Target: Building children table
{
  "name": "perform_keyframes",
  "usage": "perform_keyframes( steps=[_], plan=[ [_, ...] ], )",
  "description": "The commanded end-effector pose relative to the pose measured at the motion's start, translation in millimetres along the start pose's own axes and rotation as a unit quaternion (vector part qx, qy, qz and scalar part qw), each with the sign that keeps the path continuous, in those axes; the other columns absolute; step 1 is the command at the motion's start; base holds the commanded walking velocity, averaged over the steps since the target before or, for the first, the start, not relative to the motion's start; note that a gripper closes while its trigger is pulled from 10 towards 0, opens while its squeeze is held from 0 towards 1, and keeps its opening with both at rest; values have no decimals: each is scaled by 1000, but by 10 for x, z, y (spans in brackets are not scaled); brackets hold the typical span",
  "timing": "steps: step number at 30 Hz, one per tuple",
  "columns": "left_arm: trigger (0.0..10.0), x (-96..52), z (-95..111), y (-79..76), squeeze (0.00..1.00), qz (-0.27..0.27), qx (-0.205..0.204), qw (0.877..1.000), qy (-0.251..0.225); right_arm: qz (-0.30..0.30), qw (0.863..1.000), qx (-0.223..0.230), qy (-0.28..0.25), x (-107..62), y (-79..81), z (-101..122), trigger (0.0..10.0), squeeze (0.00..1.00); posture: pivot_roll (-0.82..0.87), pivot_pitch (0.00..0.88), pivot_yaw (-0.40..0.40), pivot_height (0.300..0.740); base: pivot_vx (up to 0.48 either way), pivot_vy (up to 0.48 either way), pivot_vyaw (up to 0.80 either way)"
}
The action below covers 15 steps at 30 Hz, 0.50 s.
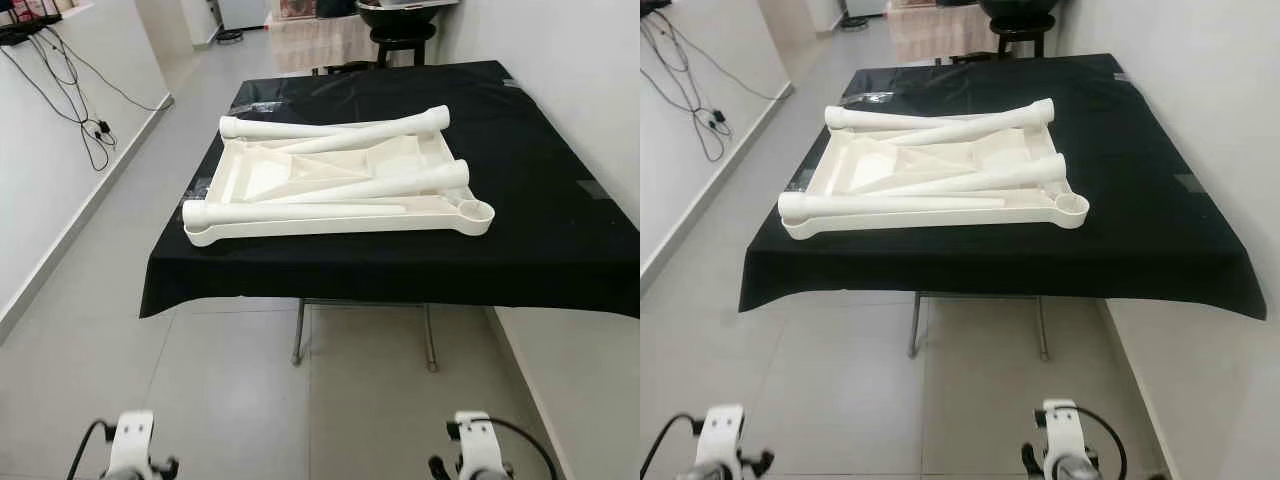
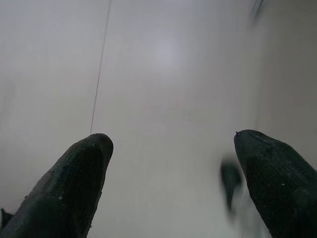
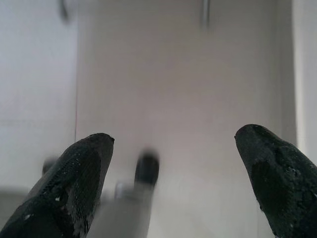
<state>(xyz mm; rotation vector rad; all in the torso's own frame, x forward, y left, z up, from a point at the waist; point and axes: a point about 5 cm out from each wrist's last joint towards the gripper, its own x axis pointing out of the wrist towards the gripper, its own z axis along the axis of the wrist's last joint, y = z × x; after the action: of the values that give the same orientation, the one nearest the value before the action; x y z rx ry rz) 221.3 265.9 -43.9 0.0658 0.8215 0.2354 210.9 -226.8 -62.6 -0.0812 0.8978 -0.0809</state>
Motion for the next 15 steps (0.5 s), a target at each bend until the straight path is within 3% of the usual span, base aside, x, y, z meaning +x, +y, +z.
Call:
perform_keyframes(
  steps=[1,4,5,6,7,8,9,10,12,13,14,15],
  plan=[
    [10000,17,325,71,0,3,-3,998,-67,11,998,-20,-59,21,30,284,10000,0,-42,11,46,740,0,0,0],
    [10000,15,640,45,0,-8,-6,991,-131,20,993,-42,-111,20,56,533,10000,0,-46,4,45,740,0,0,0],
    [10000,15,640,45,0,-8,-6,991,-131,20,993,-42,-111,20,56,533,10000,0,-46,4,45,740,0,0,0],
    [10000,-11,885,-64,0,-27,-5,982,-188,15,987,-49,-155,-1,37,720,10000,0,-48,0,39,740,0,0,0],
    [10000,-11,885,-64,0,-27,-5,982,-188,15,987,-49,-155,-1,37,720,10000,0,-48,0,39,740,0,0,0],
    [10000,-59,1105,-199,0,-49,7,969,-242,12,979,-54,-196,-33,24,893,10000,0,-56,0,39,740,0,0,0],
    [10000,-59,1105,-199,0,-49,7,969,-242,12,979,-54,-196,-33,24,893,10000,0,-56,0,39,740,0,0,0],
    [10000,-123,1270,-373,0,-80,8,955,-284,16,970,-60,-236,-79,31,1039,10000,0,-69,0,39,740,0,0,0],
    [10000,-123,1270,-373,0,-80,8,955,-284,16,970,-60,-236,-79,31,1039,10000,0,-69,0,39,740,0,0,0],
    [10000,-284,1343,-733,0,-160,-11,936,-313,28,951,-58,-303,-201,92,1198,10000,0,-87,0,39,740,0,0,0],
    [10000,-370,1311,-848,0,-184,-11,928,-324,33,941,-55,-331,-274,142,1229,10000,0,-91,0,36,740,0,0,0],
    [10000,-370,1311,-848,0,-184,-11,928,-324,33,941,-55,-331,-274,142,1229,10000,0,-91,0,36,740,0,0,0]
  ],
)
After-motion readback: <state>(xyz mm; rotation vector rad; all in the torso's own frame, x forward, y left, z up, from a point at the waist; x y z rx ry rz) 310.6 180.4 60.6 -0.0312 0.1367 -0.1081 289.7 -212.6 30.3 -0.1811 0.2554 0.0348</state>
